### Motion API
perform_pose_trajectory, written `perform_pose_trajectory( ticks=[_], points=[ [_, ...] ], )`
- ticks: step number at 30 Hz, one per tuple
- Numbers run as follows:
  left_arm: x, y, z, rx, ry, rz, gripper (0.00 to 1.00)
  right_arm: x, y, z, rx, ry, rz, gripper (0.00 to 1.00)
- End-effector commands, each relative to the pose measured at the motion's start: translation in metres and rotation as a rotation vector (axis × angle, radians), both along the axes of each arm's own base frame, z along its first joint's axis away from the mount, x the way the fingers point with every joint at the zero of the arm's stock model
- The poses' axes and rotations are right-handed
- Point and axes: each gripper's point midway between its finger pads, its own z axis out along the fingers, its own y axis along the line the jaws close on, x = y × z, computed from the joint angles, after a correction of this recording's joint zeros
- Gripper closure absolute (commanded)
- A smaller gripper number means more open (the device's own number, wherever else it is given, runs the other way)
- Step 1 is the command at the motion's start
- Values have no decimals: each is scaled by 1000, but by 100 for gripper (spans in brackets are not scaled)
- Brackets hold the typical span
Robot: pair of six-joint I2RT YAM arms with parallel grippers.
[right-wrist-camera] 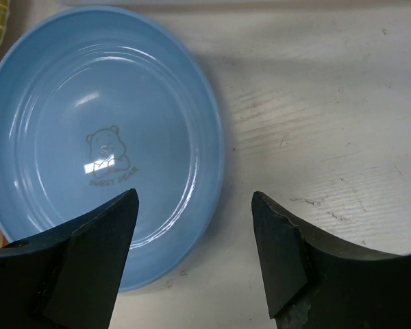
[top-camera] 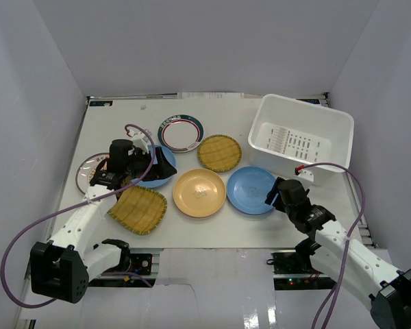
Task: Place the plates into the plastic bin on the countertop
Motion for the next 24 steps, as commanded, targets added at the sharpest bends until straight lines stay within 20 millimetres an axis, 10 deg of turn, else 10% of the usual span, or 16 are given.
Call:
perform_pose_trajectory(
  ticks=[1,16,19,24],
  points=[
    [10,2,6,36,-21,5,12,18,7,3,69,-49,-19,27],
    [23,-1,-60,193,183,-5,26,16,-13,-49,123,-14,-140,70],
    [31,2,-71,288,199,15,25,18,-12,-32,157,-75,-132,90],
    [46,3,-82,393,218,34,24,22,0,26,239,-200,-57,92]
  ],
)
